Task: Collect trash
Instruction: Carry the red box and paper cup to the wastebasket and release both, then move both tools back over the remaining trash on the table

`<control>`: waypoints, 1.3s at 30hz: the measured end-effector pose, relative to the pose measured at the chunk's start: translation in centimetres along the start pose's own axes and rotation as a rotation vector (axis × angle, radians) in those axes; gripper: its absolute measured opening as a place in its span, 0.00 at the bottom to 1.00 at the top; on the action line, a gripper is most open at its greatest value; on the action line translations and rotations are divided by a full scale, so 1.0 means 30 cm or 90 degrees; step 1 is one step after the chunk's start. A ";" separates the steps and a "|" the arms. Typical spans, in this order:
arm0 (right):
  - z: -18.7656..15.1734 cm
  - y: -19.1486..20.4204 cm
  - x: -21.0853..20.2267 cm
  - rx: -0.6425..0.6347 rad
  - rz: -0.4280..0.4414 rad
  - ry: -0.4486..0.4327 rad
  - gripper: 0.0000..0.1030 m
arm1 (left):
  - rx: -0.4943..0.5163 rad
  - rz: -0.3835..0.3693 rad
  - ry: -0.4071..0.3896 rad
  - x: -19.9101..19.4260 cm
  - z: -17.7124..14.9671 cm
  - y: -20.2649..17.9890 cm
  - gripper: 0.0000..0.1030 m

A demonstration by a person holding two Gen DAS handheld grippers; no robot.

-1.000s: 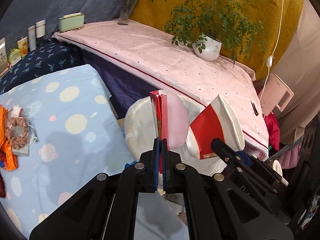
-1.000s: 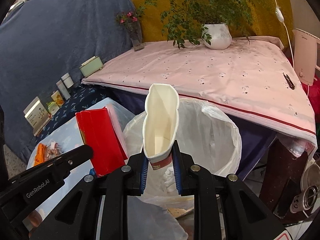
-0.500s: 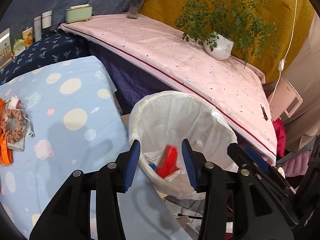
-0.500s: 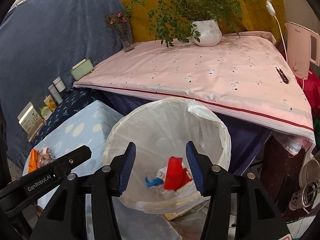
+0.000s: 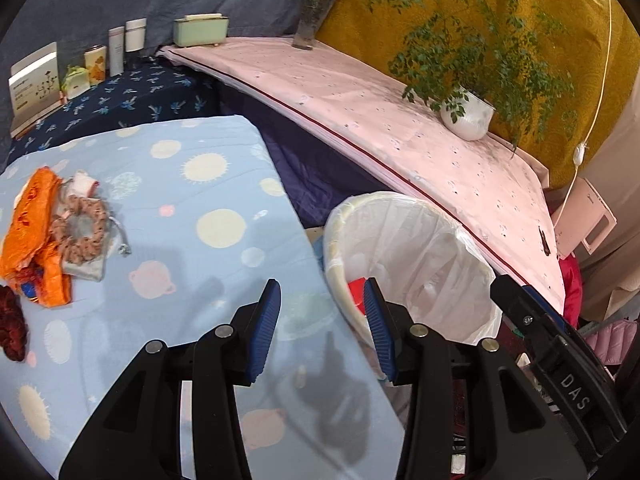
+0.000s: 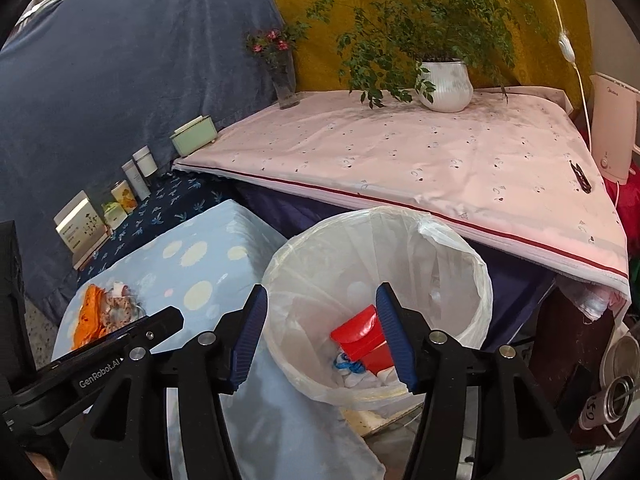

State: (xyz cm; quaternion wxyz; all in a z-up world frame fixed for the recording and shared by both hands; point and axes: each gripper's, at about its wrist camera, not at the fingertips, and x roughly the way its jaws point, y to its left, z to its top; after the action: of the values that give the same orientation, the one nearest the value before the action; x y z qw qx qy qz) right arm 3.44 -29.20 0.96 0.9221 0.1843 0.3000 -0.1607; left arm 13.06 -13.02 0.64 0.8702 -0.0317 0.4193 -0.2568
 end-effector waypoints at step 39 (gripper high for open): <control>-0.176 0.710 0.056 -0.151 0.122 0.057 0.59 | -0.240 0.237 -0.045 -0.333 -0.183 0.914 0.81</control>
State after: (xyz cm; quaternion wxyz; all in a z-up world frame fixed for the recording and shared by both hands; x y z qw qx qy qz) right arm 10.78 -8.46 1.16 0.9341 0.1087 0.3391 -0.0268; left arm 15.33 16.34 -3.19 0.8953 -0.1244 0.4277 -0.0081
